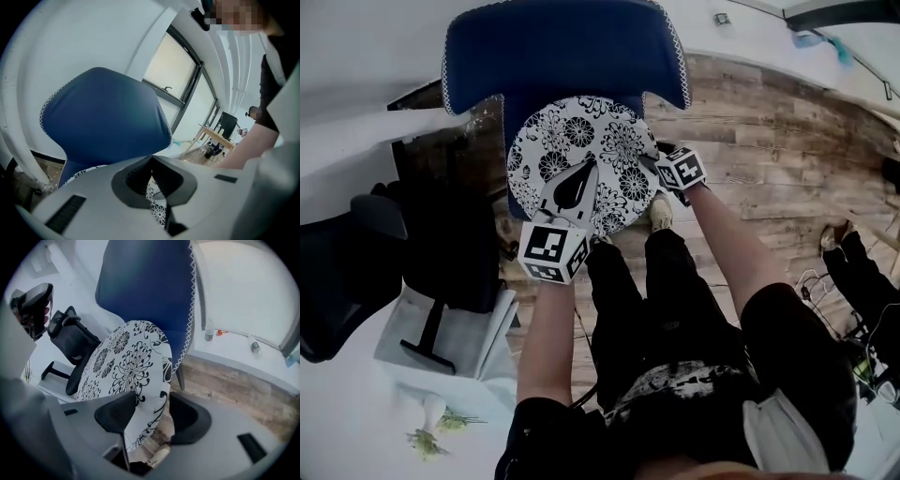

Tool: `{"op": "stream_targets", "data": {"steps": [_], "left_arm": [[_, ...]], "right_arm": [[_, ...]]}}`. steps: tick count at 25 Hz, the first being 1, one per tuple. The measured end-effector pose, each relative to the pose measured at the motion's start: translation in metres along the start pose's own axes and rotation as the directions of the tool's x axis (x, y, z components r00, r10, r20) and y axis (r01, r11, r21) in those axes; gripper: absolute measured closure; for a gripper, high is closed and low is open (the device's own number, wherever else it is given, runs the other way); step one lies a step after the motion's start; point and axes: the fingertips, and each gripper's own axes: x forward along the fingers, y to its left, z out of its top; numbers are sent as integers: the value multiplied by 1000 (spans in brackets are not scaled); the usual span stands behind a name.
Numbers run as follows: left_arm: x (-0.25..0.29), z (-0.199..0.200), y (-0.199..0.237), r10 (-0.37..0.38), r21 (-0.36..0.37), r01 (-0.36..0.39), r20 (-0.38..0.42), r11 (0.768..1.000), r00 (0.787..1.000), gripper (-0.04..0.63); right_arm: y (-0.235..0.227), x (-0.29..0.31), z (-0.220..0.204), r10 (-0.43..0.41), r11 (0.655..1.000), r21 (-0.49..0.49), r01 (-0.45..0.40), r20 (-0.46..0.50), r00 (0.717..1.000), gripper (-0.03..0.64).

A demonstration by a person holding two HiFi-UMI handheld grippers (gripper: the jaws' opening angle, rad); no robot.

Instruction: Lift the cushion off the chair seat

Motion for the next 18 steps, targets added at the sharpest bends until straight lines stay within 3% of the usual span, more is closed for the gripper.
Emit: {"op": "stream_targets", "data": {"steps": [2, 5, 7, 12, 18], "left_arm": [[-1, -2, 3, 7, -3, -7, -2, 1000, 1000, 583], [-5, -4, 5, 20, -5, -20, -3, 1000, 1000, 583], [-7, -3, 4, 27, -2, -27, -2, 1000, 1000, 583], [-16, 15, -8, 36, 24, -36, 10, 999, 999, 583], [-49, 57, -18, 50, 78, -54, 46, 996, 998, 583]], "right_arm": [[1, 2, -2, 4, 1000, 3, -4, -1, 1000, 394], [4, -2, 1, -8, 999, -46, 9, 8, 1000, 525], [9, -9, 5, -10, 996, -88, 12, 25, 1000, 574], [34, -46, 33, 15, 987, -158, 5, 125, 992, 588], [88, -111, 83, 73, 974, -227, -12, 260, 963, 589]]}}
